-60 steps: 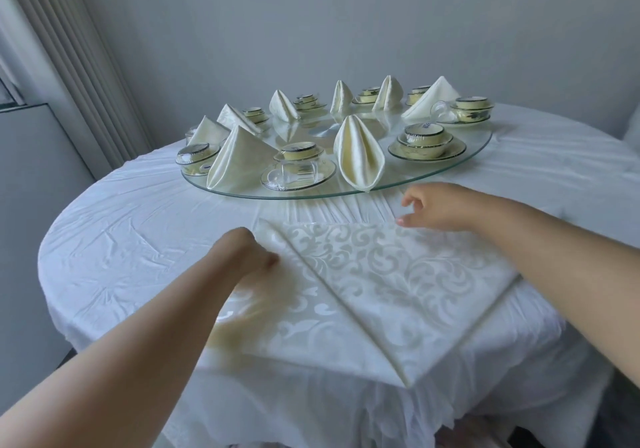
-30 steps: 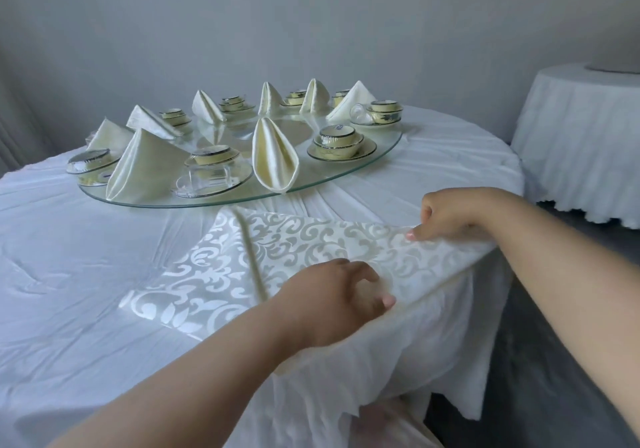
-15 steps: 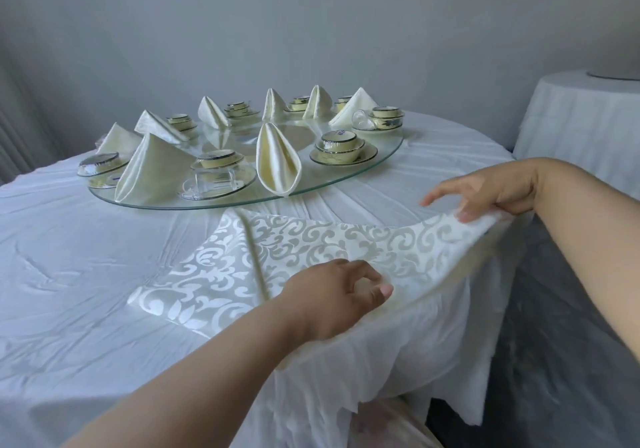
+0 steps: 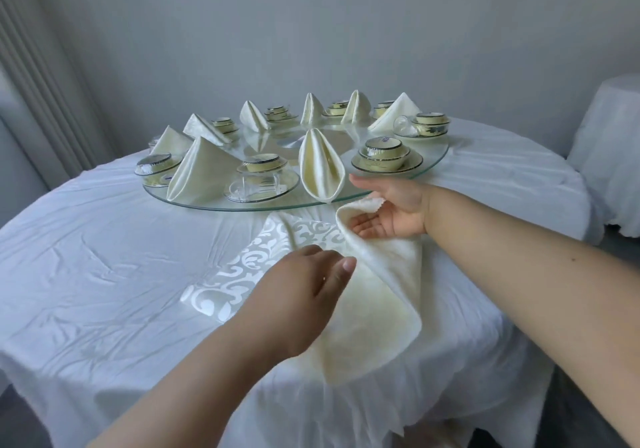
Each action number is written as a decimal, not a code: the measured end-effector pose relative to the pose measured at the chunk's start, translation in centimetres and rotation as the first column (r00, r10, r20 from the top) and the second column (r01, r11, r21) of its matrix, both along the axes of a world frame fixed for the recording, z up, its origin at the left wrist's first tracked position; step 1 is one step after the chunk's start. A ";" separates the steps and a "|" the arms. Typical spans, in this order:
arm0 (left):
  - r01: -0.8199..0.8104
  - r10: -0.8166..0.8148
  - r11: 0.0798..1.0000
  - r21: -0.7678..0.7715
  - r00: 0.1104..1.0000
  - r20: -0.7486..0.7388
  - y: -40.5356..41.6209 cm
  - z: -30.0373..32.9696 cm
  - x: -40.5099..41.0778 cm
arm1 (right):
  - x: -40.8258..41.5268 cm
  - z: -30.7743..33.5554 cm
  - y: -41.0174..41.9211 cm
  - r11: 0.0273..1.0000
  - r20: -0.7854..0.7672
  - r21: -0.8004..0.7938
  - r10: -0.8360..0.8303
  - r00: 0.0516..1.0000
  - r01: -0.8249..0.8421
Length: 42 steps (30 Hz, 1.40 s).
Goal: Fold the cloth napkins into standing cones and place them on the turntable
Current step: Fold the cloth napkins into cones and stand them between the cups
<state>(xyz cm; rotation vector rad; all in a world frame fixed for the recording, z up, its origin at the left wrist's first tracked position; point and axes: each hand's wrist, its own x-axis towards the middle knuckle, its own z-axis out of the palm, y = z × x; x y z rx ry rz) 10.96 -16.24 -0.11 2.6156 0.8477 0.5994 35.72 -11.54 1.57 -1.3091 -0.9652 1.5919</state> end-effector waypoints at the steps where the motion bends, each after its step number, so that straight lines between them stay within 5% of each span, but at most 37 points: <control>1: -0.046 0.046 0.998 0.032 0.999 0.027 0.8 -0.4 -1.0 | -0.3 -0.2 0.4 0.998 -0.009 0.004 0.069 0.998 -0.069; 4: -0.120 0.119 0.991 0.052 0.993 0.017 2.4 -2.0 -3.1 | -1.0 -0.4 1.0 0.977 0.074 0.024 0.212 0.974 -0.214; 7: -0.090 0.090 0.995 0.042 0.996 -0.018 2.6 -3.5 -4.0 | -2.1 -0.8 2.0 0.990 0.401 0.031 0.113 0.909 -0.136; 9: -0.062 0.064 0.994 0.090 0.998 -0.020 2.6 -4.2 -4.2 | -2.8 -1.3 2.9 0.988 0.771 0.095 0.006 0.637 -0.123; 11: -0.057 0.058 0.990 0.129 0.998 -0.006 2.6 -4.5 -4.3 | -3.7 -1.4 3.8 0.980 0.929 0.144 -0.085 0.361 -0.139; 18: -0.039 0.042 0.983 0.178 0.999 -0.010 2.5 -5.0 -4.2 | -6.4 -0.8 7.1 0.940 0.920 0.282 -0.209 0.332 -0.190; 25: -0.017 0.020 0.993 0.115 1.000 -0.019 2.9 -4.2 -4.7 | -8.1 -2.4 10.2 0.963 0.983 0.176 -0.160 0.095 -0.205; 35: -0.056 0.073 0.994 0.093 0.979 -0.190 9.9 -1.0 -3.5 | -6.8 -2.3 6.2 0.842 0.902 0.430 -0.383 0.200 -0.325; 37: -0.031 0.042 0.998 0.046 0.962 -0.271 11.1 -1.3 -3.5 | -6.6 -2.0 3.7 0.840 0.944 0.326 -0.270 0.188 -0.433; 42: 0.025 0.004 0.998 0.066 0.914 -0.406 12.1 -2.8 -3.1 | -7.5 -4.3 0.2 0.806 0.999 -0.044 0.023 -0.043 -0.591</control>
